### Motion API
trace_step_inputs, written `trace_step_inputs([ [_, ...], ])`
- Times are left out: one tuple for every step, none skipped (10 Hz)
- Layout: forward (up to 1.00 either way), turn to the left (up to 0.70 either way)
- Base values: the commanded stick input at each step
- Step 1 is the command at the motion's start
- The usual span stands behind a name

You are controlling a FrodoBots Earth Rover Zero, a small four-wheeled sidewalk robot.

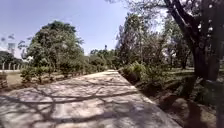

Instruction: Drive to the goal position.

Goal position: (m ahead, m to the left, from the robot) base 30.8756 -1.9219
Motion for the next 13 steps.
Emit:
trace_step_inputs([
  [0.0, 0.0],
  [0.0, 0.0],
  [0.0, 0.0],
  [0.0, 0.0],
  [0.02, 0.0],
  [0.18, 0.0],
  [0.34, 0.0],
  [0.52, 0.0],
  [0.7, 0.0],
  [0.7, 0.0],
  [0.7, 0.0],
  [0.7, 0.0],
  [0.7, 0.0],
])
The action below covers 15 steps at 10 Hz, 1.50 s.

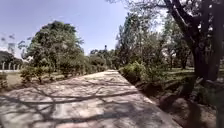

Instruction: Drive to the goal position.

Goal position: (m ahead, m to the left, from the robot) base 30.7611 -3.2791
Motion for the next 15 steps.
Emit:
trace_step_inputs([
  [0.7, 0.0],
  [0.7, 0.0],
  [0.7, 0.0],
  [0.7, 0.0],
  [0.7, 0.0],
  [0.7, 0.0],
  [0.7, 0.0],
  [0.7, 0.0],
  [0.7, 0.0],
  [0.7, 0.0],
  [0.7, 0.0],
  [0.7, 0.0],
  [0.7, 0.0],
  [0.7, 0.0],
  [0.7, 0.0],
])
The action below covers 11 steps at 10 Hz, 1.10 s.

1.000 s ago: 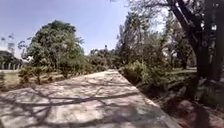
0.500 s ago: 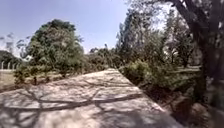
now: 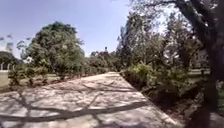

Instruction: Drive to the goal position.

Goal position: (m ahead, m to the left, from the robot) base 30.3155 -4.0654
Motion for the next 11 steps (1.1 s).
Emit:
trace_step_inputs([
  [0.7, 0.0],
  [0.7, 0.0],
  [0.7, 0.0],
  [0.7, 0.0],
  [0.7, 0.0],
  [0.7, 0.0],
  [0.7, 0.0],
  [0.7, 0.0],
  [0.7, 0.0],
  [0.7, 0.0],
  [0.7, 0.0],
])
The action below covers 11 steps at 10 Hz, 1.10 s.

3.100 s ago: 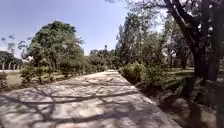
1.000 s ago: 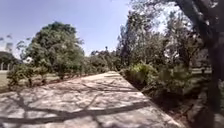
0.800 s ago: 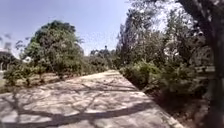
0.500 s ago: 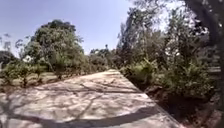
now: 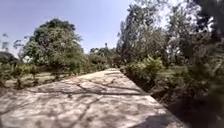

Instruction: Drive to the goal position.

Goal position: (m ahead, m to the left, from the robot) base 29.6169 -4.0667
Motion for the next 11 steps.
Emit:
trace_step_inputs([
  [0.7, 0.0],
  [0.7, 0.0],
  [0.7, 0.0],
  [0.7, 0.0],
  [0.7, 0.0],
  [0.7, 0.0],
  [0.7, 0.0],
  [0.7, 0.0],
  [0.7, 0.0],
  [0.7, 0.0],
  [0.7, 0.0],
])
